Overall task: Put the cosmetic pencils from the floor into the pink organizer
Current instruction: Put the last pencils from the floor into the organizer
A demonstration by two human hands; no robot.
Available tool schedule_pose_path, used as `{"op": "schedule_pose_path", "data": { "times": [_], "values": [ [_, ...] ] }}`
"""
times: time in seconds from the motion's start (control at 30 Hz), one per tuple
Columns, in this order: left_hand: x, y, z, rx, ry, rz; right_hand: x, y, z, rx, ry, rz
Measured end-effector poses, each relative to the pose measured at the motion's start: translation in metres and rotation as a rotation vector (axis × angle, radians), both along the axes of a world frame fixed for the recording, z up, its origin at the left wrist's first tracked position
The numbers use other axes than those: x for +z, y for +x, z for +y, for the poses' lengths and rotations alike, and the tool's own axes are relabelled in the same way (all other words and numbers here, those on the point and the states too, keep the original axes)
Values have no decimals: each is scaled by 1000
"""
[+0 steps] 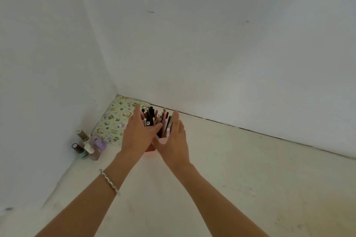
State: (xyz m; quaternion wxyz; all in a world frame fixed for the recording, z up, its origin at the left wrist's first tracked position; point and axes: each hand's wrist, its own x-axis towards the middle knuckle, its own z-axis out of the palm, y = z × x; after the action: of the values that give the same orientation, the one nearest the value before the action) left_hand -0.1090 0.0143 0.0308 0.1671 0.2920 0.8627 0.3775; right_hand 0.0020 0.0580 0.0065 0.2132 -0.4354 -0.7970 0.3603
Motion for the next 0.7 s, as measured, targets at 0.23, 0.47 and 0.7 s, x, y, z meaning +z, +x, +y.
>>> {"op": "schedule_pose_path", "data": {
  "times": [0.23,0.47,0.7],
  "values": [
    [-3,-2,12,59,73,-37,-11,-15,9,-18,8,21],
    [-5,-17,32,31,175,-14,-12,-32,34,-24,-17,54],
    [-10,-34,56,45,205,-24,-10,-45,53,-64,-57,87]
  ]
}}
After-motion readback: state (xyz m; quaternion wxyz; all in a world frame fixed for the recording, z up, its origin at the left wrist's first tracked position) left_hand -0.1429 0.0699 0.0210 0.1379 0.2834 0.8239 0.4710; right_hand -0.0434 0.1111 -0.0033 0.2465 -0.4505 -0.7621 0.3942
